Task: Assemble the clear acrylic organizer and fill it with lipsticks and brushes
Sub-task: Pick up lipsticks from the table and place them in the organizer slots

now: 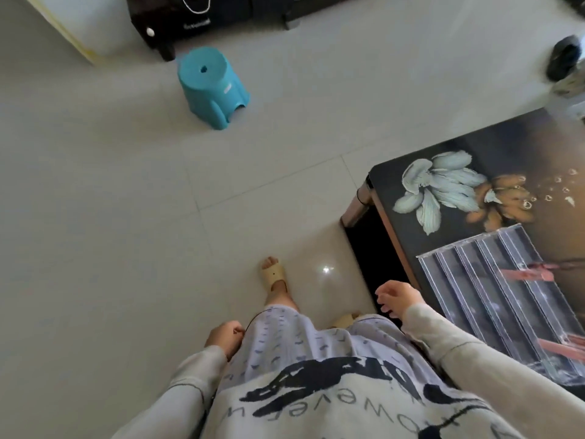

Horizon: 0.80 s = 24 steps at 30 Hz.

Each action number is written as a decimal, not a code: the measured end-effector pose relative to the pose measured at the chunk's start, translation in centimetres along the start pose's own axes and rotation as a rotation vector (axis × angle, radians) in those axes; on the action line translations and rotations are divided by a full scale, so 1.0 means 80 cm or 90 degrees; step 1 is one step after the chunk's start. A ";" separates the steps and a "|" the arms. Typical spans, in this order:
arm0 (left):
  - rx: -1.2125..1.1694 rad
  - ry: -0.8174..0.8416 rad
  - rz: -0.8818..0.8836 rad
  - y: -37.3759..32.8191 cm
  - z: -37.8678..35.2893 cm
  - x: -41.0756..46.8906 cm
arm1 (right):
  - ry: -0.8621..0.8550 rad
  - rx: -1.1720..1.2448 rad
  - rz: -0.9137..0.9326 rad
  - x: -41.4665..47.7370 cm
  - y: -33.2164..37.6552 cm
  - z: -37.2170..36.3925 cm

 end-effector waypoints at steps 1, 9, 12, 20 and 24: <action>-0.003 0.000 -0.003 -0.001 0.018 0.008 | 0.006 -0.004 -0.008 0.005 0.012 -0.005; -0.090 -0.057 -0.059 -0.028 0.195 0.082 | -0.051 0.059 -0.100 0.024 0.085 -0.042; -0.090 -0.078 -0.094 -0.050 0.251 0.104 | -0.073 0.065 -0.103 0.024 0.109 -0.044; -0.103 -0.070 -0.144 -0.121 0.320 0.156 | -0.058 0.160 -0.174 0.066 0.156 -0.039; -0.075 -0.032 -0.126 -0.157 0.337 0.183 | -0.058 0.191 -0.189 0.107 0.190 -0.015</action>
Point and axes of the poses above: each hand's wrist, its own x-axis towards the middle knuckle, its own z-axis out of the back of the hand, y = z × x, the point moved 3 cm from there along x, towards the middle knuckle, and after that the axes turned 2 degrees about -z, right-handed, at the moved point
